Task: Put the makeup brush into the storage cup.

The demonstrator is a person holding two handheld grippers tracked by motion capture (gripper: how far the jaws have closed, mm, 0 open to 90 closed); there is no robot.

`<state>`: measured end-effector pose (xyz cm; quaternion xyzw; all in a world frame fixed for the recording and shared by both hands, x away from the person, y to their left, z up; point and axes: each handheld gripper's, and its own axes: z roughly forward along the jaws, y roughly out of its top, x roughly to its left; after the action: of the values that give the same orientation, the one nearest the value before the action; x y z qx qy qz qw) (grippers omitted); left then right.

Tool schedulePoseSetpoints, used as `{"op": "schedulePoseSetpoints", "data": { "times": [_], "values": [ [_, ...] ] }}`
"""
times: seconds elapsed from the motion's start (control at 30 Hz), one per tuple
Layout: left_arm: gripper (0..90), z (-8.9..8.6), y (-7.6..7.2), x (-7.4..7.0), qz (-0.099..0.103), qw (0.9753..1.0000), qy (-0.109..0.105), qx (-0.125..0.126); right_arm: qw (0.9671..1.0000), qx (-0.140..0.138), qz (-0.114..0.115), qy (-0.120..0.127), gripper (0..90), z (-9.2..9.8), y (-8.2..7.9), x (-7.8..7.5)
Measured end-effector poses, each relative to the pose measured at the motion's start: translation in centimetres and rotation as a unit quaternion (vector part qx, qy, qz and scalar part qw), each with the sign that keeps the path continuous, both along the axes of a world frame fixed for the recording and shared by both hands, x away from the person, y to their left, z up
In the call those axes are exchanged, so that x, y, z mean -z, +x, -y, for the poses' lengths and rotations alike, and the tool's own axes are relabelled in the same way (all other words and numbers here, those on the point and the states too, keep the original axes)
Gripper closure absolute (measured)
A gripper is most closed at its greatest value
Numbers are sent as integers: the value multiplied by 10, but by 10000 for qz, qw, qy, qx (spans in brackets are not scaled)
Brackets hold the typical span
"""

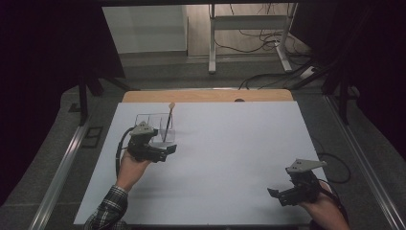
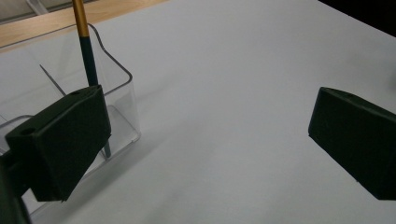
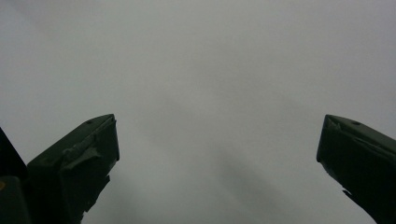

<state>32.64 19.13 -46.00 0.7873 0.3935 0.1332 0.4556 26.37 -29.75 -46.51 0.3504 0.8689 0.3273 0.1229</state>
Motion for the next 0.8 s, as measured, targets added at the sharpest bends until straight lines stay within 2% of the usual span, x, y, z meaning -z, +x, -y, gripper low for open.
{"op": "schedulePoseSetpoints", "data": {
  "times": [0.6,0.8],
  "values": [
    [0,-2,-13,3,-50,10000,-15,27,10000,-6,-6,-2,0,0,0,0],
    [0,-2,-18,5,-80,9999,83,45,10000,23,-13,5,0,0,0,0]
  ]
}}
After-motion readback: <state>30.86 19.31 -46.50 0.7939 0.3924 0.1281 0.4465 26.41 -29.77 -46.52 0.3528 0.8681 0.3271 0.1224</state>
